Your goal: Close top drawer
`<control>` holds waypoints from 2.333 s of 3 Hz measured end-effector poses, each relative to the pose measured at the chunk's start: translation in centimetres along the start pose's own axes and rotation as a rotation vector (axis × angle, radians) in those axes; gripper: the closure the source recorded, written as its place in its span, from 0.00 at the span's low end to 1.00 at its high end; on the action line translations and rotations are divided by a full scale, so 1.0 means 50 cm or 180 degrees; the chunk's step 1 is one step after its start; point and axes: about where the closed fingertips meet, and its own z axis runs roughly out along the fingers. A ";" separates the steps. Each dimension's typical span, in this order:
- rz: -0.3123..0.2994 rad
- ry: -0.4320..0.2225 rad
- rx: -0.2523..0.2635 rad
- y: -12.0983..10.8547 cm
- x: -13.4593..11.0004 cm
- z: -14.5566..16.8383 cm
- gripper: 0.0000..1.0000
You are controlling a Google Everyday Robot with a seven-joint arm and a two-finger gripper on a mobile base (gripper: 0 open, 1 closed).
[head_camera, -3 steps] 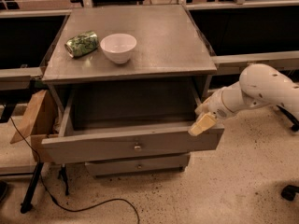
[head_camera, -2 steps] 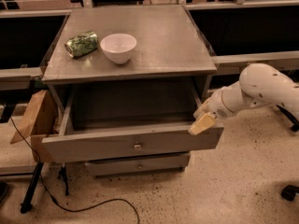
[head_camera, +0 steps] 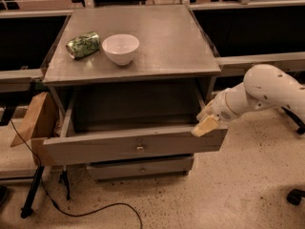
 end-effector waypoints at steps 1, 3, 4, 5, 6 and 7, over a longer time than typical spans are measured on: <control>0.0001 0.0000 0.0001 0.005 0.001 -0.004 1.00; 0.0018 -0.0023 0.0020 0.004 -0.011 0.000 1.00; 0.0037 -0.0050 0.0038 -0.001 -0.023 0.007 1.00; 0.0068 -0.0094 0.0070 -0.005 -0.036 0.015 1.00; 0.0089 -0.0156 0.0116 -0.006 -0.048 0.015 0.82; 0.0107 -0.0307 0.0238 -0.003 -0.067 0.001 0.51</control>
Offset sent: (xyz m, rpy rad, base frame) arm 0.0428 0.0307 0.0078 0.0325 -0.0340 -0.0153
